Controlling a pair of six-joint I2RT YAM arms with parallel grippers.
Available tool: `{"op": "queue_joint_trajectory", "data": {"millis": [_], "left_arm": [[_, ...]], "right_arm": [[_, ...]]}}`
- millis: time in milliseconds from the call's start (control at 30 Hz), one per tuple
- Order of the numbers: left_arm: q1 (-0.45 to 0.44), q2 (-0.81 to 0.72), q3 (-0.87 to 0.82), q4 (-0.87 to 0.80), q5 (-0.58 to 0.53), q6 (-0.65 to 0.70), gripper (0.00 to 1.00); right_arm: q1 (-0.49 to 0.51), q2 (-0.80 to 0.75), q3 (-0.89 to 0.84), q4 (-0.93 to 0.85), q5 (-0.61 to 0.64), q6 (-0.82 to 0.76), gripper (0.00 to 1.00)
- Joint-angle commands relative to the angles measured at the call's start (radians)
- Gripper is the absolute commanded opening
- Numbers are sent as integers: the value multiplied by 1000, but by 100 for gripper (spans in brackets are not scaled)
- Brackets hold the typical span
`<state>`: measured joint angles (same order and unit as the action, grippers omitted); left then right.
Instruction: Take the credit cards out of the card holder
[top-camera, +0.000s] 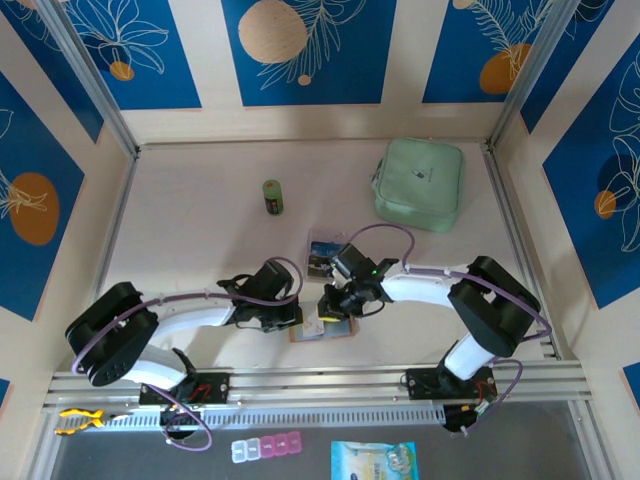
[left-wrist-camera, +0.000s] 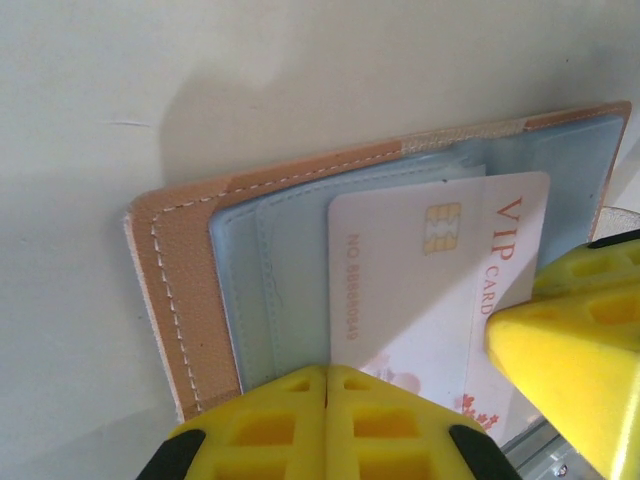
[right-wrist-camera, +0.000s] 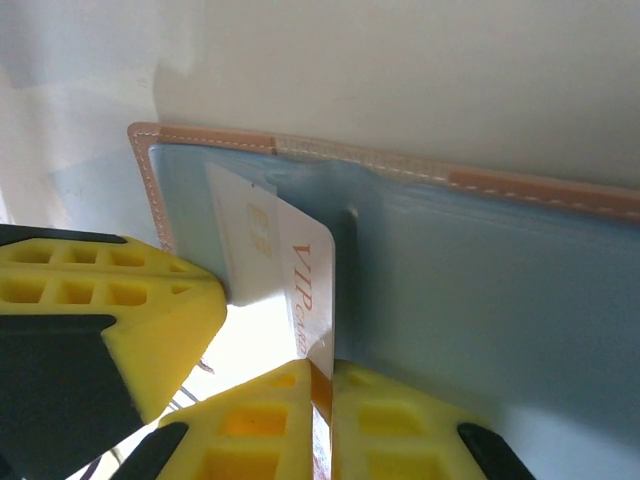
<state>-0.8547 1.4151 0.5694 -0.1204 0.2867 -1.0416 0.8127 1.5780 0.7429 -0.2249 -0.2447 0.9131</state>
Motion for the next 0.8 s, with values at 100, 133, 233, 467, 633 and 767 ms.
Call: {"op": "queue_joint_trajectory", "data": {"millis": [100,133,233,467,633,767], "left_arm": [[3,-18,-12,-63,-29,-1,1],[3,-18,-13,-64,-27,-3,1],[3,-21,-14,-68,-26,0,1],[3,-30,-16,-68,-29,0,1],[3,-23,-11,-59,-26,-3,1],[3,-22,-8,-67,-29,3,1]], "right_arm": [[-11,-34,15,-152,68,-62,11],[-11,-37,24,-174,80,-73,11],[-10,-50,47,-231,109,-96,11],[-6,-75,108,-331,156,-136,11],[3,-56,138,-353,165,-149,11],[15,-41,163,-369,172,-154,11]]}}
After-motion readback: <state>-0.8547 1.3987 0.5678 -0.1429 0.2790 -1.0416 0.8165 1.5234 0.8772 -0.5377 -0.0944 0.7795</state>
